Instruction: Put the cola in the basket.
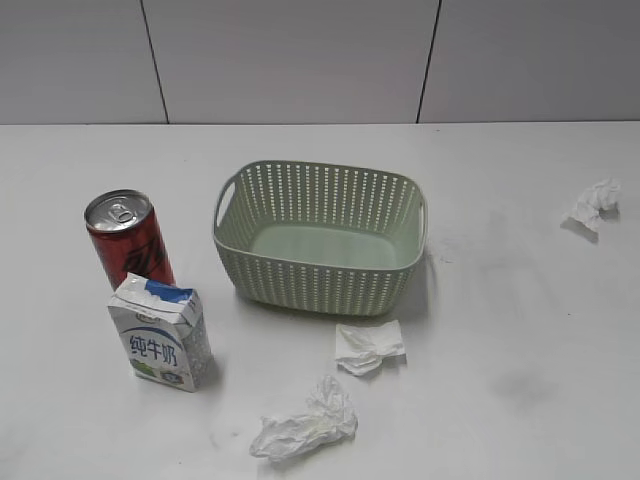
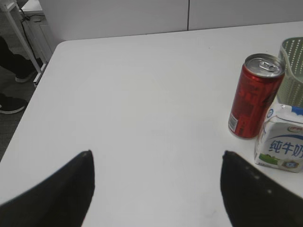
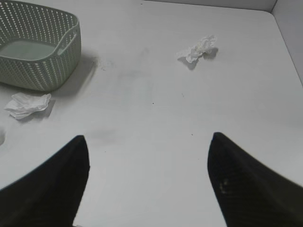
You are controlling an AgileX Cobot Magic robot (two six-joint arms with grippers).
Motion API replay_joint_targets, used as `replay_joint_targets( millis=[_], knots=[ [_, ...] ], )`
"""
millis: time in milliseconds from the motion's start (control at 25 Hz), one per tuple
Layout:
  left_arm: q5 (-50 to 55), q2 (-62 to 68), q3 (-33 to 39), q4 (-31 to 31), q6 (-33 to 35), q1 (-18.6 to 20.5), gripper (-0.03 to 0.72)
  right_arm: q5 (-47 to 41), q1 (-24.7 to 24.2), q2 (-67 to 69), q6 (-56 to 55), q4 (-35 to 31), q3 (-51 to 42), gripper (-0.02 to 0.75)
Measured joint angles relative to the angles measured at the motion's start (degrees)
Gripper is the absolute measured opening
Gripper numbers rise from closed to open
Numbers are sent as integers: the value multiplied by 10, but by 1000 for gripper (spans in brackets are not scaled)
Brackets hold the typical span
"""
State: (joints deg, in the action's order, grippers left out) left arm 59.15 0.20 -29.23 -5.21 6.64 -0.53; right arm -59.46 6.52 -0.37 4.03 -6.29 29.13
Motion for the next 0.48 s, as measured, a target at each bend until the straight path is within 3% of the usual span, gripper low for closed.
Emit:
replay_joint_targets(
  millis=[480],
  knots=[
    [0,5,0,0,0,0,592,0,0,0,0,-1,0,590]
  ],
)
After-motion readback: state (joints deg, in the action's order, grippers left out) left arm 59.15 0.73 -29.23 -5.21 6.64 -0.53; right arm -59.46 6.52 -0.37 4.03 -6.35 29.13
